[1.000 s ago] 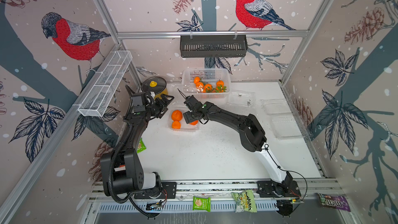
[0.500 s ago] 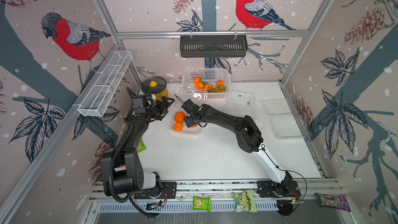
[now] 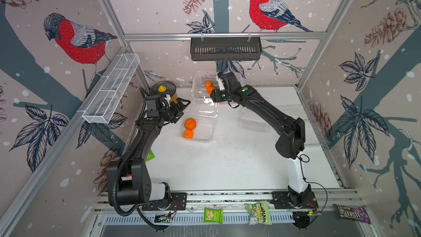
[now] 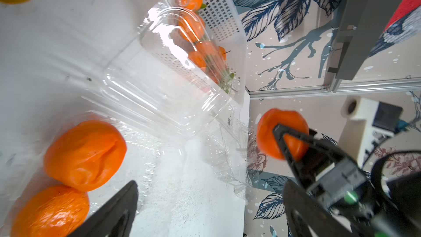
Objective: Take oranges out of containers
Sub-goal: Pick up the orange from the packing box.
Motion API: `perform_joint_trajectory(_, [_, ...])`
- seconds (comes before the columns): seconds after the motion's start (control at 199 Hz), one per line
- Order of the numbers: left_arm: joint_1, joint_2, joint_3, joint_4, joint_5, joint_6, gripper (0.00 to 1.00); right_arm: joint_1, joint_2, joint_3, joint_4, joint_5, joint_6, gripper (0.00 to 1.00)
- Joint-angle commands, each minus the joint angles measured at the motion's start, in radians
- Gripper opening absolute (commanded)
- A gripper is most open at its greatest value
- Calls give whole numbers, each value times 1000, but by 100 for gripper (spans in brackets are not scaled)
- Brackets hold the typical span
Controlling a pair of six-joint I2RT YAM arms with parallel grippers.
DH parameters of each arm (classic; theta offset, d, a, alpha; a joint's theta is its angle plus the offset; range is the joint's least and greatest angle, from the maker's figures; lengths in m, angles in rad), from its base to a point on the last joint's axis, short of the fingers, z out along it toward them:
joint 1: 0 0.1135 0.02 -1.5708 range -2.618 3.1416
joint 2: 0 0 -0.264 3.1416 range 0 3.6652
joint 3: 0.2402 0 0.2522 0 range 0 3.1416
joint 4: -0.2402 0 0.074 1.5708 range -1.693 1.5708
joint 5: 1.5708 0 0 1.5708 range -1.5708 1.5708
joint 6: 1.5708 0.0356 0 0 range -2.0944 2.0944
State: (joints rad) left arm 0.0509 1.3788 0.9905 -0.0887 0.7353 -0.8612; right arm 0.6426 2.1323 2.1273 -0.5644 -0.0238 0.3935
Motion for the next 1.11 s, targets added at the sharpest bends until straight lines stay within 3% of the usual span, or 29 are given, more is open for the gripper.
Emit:
perform_joint_trajectory(0.0, [-30,15,35,42,-3,-25,97,-89,66,46,71,-29,37,69])
perform_joint_trajectory(0.146, [-76,28,28,49,-22,-23,97,-157,173,80,239,-77,82,72])
perform_joint_trajectory(0.327, [-86,19,13,14,-24,14,97,-170,337,316,188,19,43,82])
perform_joint_trajectory(0.548, [-85,13,-27,4,-22,38,97,-190,279,251,216,-18,18,94])
perform_joint_trajectory(0.608, [-85,6,-16,-14,-23,55,97,-158,195,156,244,-35,3,100])
perform_joint_trajectory(0.724, [-52,-24,3,-73,-29,93,97,-43,21,-65,315,8,-32,100])
perform_joint_trajectory(0.825, [33,-58,-19,-109,-7,102,97,65,-51,-199,340,15,-10,100])
perform_joint_trajectory(0.96, [137,-92,-73,-115,49,111,97,200,-47,-323,399,-5,53,100])
perform_joint_trajectory(1.101, [187,-104,-152,-88,100,100,97,294,59,-299,361,-27,104,100])
